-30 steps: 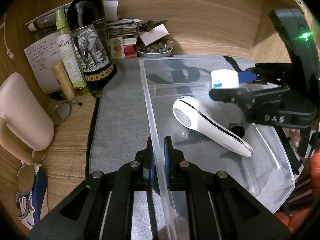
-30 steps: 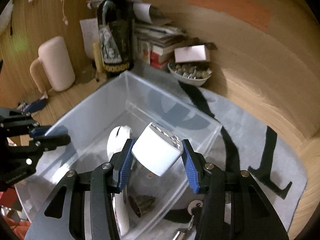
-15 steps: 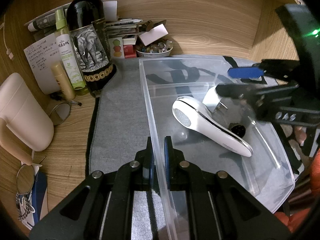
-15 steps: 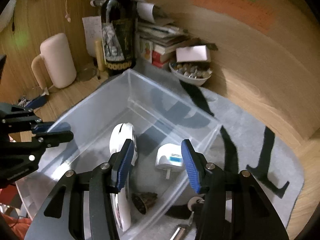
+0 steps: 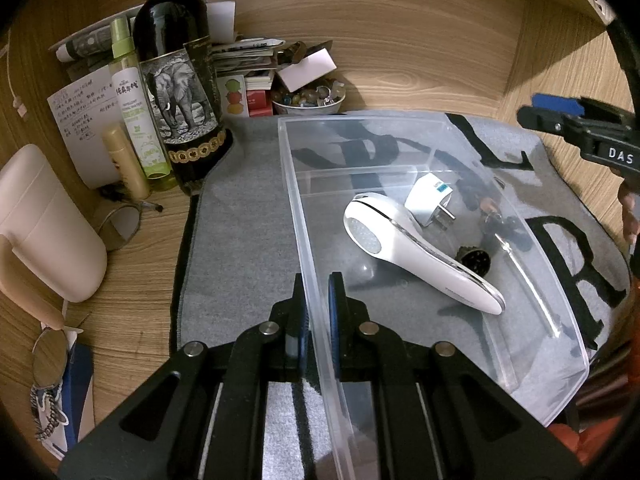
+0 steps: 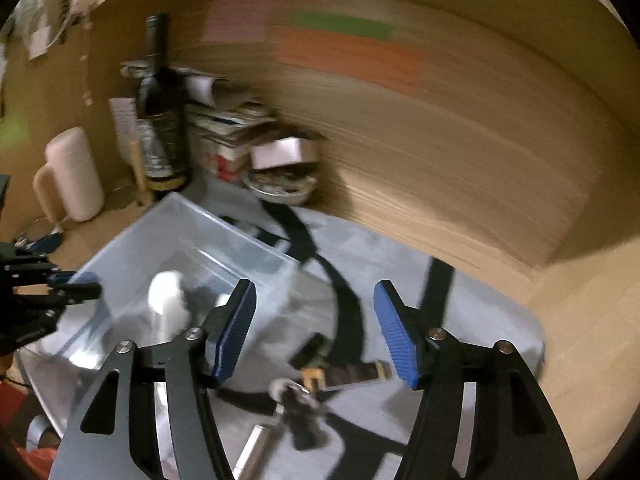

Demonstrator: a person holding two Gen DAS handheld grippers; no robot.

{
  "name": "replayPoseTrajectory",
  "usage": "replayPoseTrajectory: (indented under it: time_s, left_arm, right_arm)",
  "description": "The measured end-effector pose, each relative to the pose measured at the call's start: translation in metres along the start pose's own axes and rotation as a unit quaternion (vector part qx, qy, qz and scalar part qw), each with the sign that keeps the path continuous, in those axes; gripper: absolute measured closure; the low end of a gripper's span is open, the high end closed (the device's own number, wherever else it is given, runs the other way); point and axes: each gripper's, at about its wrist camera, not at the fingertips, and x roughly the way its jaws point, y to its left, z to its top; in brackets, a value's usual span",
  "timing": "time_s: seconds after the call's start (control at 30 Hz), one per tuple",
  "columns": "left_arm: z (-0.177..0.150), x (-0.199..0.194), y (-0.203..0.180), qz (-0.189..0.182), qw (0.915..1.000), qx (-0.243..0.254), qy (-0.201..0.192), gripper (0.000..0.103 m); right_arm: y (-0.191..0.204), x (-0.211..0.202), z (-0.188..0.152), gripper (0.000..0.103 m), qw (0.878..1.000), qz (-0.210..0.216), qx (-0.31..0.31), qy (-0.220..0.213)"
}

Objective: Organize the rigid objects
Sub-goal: 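Move the right gripper to the black-and-gold bottle on the rug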

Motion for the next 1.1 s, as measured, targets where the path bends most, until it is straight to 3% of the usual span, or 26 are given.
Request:
replayPoseTrajectory:
  time_s: [0.07,0.17,0.3,0.53,0.7,0.8,1.1]
  left_arm:
    - [0.000,0.000,0.000,0.000,1.0000,0.000,0.000,0.095]
    - [0.000,0.000,0.001,-0.001,1.0000,-0.001,0.000,0.095]
    - [0.000,0.000,0.001,0.000,1.0000,-0.001,0.001,0.095]
    - [-0.001,0.002,0.001,0.003,1.0000,0.001,0.005,0.095]
    - [-0.002,0.003,0.001,0.005,1.0000,0.000,0.008,0.095]
    - [-0.001,0.003,0.002,0.005,0.9999,-0.002,0.010,0.095]
    - [-0.001,0.005,0.003,0.007,0.9999,-0.002,0.012,0.095]
  right_arm:
    - [-0.014,0.003,-0.007,0.042,1.000,-0.013,0.014,0.010]
    - [-0.031,0.010,-0.021,0.031,0.999,-0.021,0.040,0.032]
    - [-0.044,0.027,-0.042,0.031,0.996,-0.018,0.056,0.070]
    - [-0.041,0.061,-0.066,0.031,0.990,0.023,0.059,0.129]
    - [-0.034,0.079,-0.064,0.030,0.988,0.039,0.043,0.143]
    - [-0.037,0.088,-0.063,0.019,0.988,0.038,0.041,0.144]
    - [-0.052,0.101,-0.066,0.023,0.988,0.036,0.058,0.139]
